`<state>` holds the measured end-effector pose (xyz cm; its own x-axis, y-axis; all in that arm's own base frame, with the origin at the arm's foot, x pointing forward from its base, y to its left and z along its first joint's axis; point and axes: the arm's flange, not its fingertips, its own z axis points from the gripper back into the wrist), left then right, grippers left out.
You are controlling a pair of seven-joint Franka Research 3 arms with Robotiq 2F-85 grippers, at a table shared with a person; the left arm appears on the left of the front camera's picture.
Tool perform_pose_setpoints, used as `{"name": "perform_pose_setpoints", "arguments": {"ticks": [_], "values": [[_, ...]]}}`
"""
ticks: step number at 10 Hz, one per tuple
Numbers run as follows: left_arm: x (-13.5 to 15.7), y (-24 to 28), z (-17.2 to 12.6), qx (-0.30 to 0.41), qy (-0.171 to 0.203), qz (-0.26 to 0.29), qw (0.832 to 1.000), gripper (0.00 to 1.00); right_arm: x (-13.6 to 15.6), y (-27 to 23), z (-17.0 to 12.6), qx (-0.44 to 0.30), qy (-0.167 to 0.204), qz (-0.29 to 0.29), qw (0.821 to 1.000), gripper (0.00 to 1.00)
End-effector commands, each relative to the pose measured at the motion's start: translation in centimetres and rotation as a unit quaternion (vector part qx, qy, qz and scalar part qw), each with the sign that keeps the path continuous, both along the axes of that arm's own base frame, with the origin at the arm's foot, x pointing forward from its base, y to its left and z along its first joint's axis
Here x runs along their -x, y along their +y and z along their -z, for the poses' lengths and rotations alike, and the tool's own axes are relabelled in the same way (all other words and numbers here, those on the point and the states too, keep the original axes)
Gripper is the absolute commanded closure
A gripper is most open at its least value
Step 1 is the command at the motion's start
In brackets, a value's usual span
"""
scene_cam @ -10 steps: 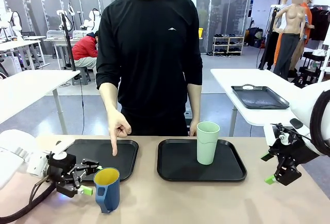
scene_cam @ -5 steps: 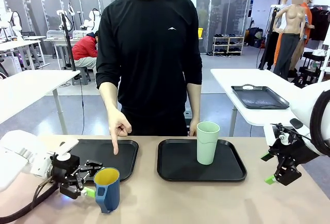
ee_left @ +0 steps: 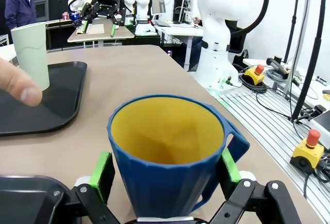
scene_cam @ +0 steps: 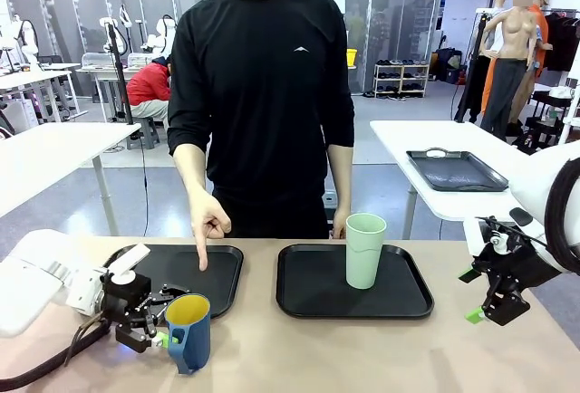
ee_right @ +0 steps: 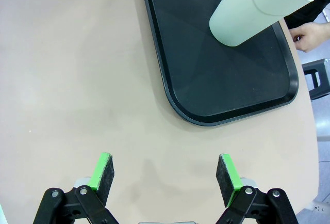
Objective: Sort and store the cups by type.
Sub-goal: Pick up the Handle plastic cup and place it into the empty Flat Tray.
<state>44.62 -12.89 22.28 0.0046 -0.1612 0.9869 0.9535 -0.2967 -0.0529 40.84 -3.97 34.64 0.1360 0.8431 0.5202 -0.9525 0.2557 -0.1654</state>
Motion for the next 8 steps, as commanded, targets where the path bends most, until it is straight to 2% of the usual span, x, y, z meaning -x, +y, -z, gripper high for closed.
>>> {"name": "perform_pose_setpoints", "arguments": {"ticks": [1,8], "values": [[-0.77,-1.0,0.51,0.005,0.002,-0.01,1.0,0.0,0.03,0.03,-0.04,0.002,-0.005,-0.004,1.0,0.0],[-0.64,-1.9,1.07,0.018,0.006,0.021,1.0,0.0,0.03,0.03,-0.04,0.002,-0.005,-0.004,1.0,0.0]]}}
